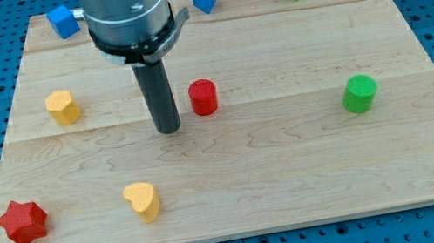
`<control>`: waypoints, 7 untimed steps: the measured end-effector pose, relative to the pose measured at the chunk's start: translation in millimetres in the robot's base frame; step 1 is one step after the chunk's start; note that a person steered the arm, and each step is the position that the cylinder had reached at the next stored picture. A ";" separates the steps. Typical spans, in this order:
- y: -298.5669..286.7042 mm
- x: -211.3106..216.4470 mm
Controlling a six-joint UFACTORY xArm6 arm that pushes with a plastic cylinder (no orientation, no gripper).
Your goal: Slide the red circle towards the center right of the board
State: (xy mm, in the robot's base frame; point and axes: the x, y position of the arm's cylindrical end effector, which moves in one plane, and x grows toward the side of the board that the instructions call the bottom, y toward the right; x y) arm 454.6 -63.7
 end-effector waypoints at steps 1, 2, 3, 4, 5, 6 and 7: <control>5.8 -9.6; 3.9 -10.2; 20.6 -20.9; 97.0 -30.1; 188.9 -30.1; 222.3 -30.1; 184.0 -30.1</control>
State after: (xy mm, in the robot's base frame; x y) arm 424.5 120.2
